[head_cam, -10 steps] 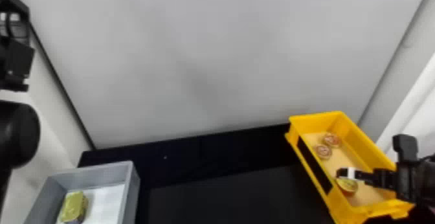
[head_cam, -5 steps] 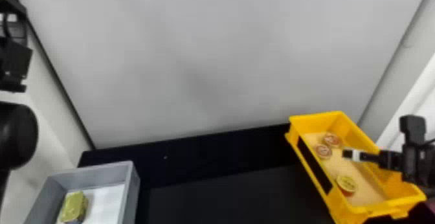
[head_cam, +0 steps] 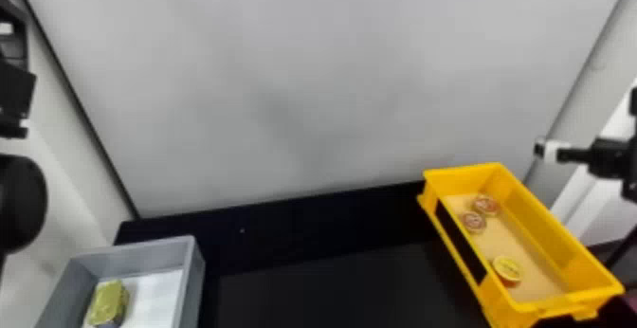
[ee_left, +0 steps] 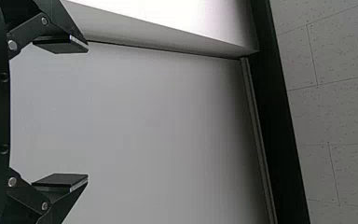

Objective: Pick up the round yellow can and place it in the yellow rectangular box

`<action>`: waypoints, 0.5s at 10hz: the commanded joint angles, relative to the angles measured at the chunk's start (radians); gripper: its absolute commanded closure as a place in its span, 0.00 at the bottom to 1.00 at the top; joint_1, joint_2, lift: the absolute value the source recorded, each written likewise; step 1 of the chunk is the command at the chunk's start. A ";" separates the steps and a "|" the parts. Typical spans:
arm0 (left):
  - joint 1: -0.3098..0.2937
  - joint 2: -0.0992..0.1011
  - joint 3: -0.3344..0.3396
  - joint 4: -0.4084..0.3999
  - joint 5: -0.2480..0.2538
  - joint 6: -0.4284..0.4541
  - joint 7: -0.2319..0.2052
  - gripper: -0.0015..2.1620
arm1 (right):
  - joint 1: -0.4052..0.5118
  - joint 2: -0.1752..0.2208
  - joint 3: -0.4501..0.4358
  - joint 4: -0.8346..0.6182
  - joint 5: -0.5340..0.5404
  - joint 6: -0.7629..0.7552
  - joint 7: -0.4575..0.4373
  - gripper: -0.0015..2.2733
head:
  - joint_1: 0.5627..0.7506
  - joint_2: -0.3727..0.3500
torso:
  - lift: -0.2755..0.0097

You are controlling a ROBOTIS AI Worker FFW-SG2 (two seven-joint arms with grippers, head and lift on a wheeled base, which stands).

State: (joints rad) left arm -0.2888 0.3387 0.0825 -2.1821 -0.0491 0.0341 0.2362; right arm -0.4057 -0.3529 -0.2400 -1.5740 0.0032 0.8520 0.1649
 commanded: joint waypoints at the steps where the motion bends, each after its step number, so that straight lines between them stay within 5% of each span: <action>1: 0.003 0.002 0.010 -0.004 0.000 0.001 0.000 0.13 | 0.042 0.000 -0.002 -0.236 0.000 -0.068 -0.100 0.02 | 0.31 0.54 | 0.96; 5: 0.007 0.000 0.020 -0.007 0.000 0.001 0.000 0.13 | 0.051 0.011 0.079 -0.547 0.130 -0.286 -0.301 0.02 | 0.31 0.54 | 0.96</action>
State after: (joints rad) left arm -0.2826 0.3391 0.0982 -2.1873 -0.0491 0.0354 0.2362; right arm -0.3513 -0.3490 -0.2032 -2.0179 0.0595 0.6462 -0.0973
